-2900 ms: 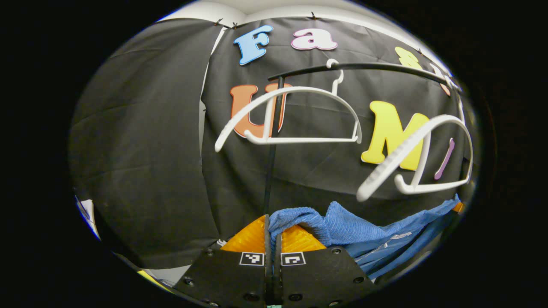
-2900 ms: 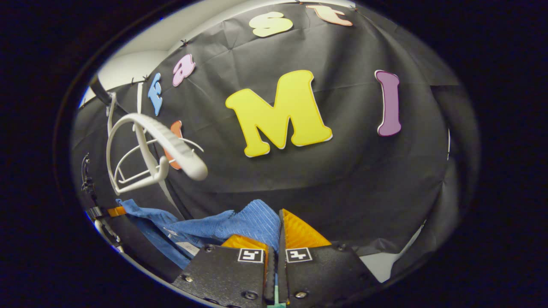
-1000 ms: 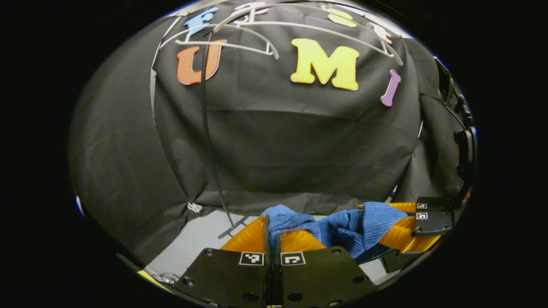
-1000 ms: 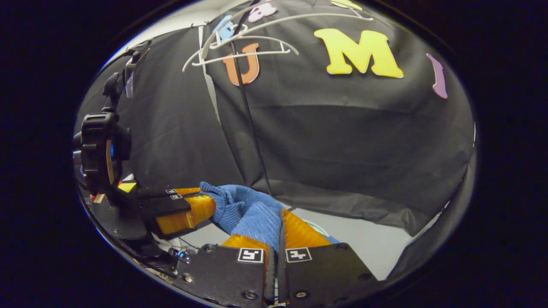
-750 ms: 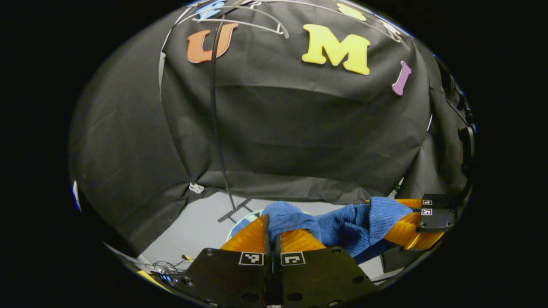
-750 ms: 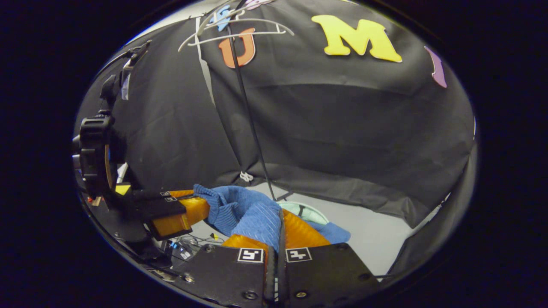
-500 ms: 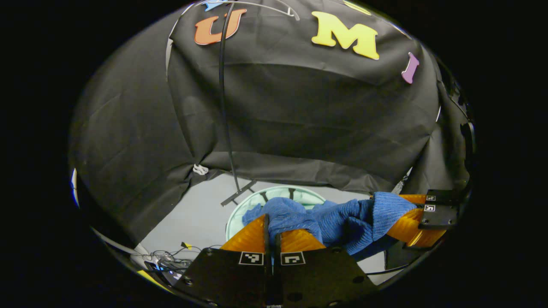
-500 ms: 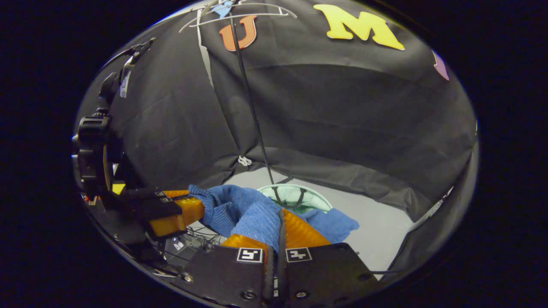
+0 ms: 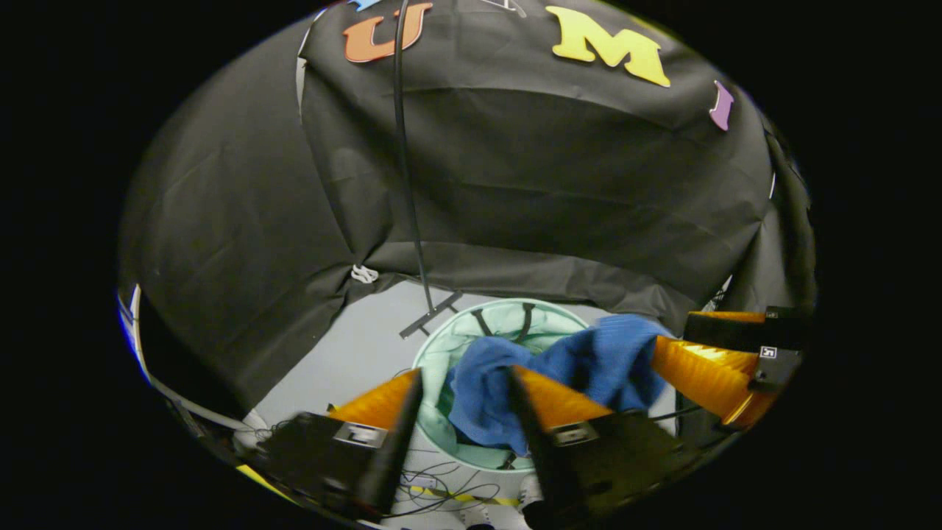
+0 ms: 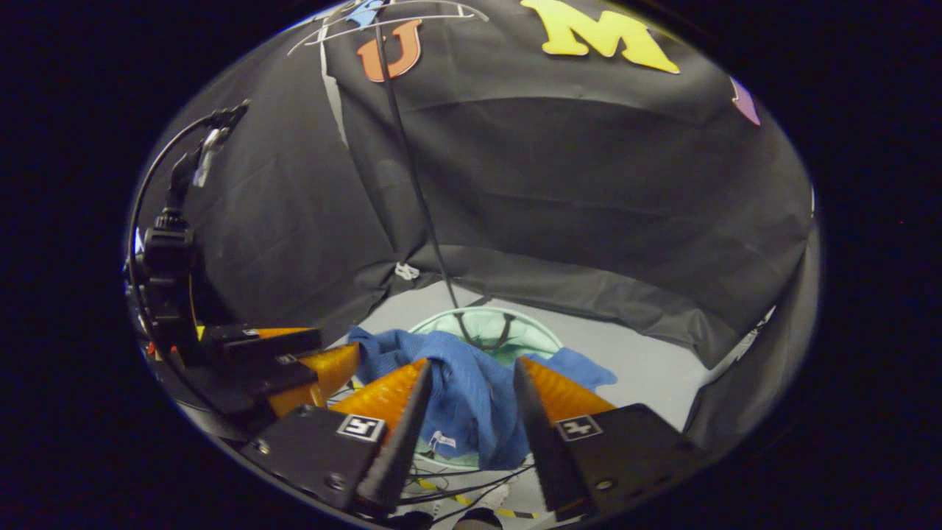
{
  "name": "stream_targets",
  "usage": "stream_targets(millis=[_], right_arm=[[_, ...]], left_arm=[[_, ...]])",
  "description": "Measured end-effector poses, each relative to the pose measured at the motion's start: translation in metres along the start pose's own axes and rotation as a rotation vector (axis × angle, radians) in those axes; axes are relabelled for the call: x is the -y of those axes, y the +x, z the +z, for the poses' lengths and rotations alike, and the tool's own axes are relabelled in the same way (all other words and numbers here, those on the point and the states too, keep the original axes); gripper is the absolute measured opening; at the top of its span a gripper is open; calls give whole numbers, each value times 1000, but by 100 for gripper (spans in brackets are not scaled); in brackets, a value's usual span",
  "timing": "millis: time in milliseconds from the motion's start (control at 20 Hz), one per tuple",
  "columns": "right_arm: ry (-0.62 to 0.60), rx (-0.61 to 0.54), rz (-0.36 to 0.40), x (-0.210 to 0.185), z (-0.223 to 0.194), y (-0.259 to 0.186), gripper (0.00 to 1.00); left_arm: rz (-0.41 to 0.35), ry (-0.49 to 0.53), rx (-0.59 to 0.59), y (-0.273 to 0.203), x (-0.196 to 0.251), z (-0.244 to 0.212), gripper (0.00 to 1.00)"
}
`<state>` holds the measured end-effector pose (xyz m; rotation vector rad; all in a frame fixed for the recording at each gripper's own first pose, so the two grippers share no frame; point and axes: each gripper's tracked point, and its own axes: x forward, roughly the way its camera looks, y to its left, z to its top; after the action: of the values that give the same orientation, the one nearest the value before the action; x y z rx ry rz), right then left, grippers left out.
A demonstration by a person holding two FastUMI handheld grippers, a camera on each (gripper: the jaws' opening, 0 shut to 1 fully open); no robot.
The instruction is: Grasp the clothes on the hanger with both hands and then place them into the laundry hamper below.
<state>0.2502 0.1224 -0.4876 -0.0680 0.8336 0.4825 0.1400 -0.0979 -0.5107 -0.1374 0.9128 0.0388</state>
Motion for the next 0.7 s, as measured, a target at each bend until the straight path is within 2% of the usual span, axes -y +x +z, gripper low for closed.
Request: stream_targets(millis=[50,100,200,300,350,500,550,600,650,700], right_arm=[[2,10,-11,3,5,-3,78],[-5,16,-23,6,7,-6,78],[-18,32,-58,16,13,-11,81],[-8,37,-78,20,12,-16,81],[1,47,-82,22,13,-18,81],[21,45,-94,25,9,-24,82],[21,45,-95,25,9,-25,82],[18,44,-100,25,8,-25,82],[13,43,-99,24,7,-26,82],[12,42,-98,22,7,-27,84]], left_arm=[[11,-6,7,-2,-4,6,74],[17,-3,12,-6,-7,7,98],[23,10,21,-12,-11,13,100],[19,8,23,-18,-12,14,97],[12,4,23,-21,-11,14,100],[7,7,26,-24,-11,10,100],[7,7,25,-25,-10,9,97],[7,7,24,-26,-10,8,100],[9,7,23,-27,-9,9,97],[12,6,23,-29,-10,8,98]])
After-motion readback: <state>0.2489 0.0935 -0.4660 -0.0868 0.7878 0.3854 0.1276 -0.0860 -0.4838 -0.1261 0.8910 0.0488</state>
